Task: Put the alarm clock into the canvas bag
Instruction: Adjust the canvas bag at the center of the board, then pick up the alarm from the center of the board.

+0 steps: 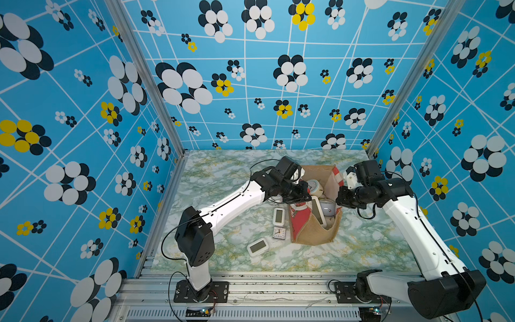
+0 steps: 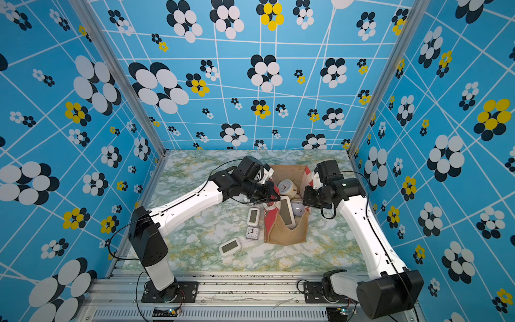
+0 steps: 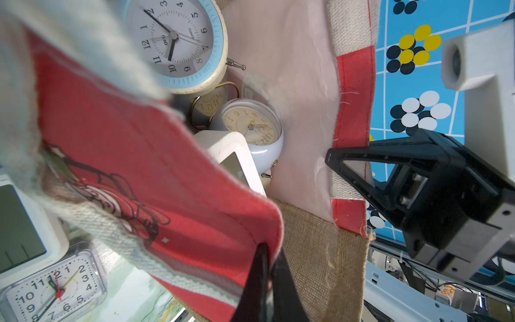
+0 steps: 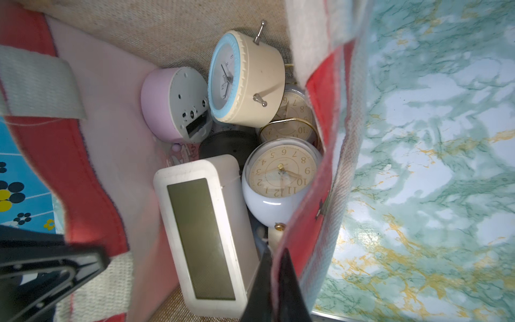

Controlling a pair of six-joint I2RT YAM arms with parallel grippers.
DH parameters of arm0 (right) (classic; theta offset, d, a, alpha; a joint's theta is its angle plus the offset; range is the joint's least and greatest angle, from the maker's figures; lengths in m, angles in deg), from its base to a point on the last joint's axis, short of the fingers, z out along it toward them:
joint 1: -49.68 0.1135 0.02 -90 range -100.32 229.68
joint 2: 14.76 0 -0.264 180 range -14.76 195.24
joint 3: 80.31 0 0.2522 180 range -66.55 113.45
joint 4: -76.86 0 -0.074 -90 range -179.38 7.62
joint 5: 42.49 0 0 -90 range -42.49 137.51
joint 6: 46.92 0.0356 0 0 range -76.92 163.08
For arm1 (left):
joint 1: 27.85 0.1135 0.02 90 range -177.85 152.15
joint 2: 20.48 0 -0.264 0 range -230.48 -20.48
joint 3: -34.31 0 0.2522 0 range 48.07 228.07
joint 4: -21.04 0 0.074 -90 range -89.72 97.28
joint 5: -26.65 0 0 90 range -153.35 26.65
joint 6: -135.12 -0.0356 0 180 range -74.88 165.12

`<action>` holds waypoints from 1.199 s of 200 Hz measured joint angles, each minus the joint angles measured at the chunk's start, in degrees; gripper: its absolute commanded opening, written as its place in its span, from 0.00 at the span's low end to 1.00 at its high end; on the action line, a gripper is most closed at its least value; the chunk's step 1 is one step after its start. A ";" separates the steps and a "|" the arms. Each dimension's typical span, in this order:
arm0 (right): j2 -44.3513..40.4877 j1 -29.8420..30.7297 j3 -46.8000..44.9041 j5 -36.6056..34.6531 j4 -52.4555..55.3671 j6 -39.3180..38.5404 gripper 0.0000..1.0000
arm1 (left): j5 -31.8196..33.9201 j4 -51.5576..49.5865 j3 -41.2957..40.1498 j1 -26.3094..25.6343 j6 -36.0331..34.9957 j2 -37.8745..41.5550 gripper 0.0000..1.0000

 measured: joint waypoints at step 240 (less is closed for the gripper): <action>-0.92 0.26 0.02 -3.98 1.31 2.75 0.00 | 18.12 -17.00 3.58 14.73 -22.67 -3.23 0.65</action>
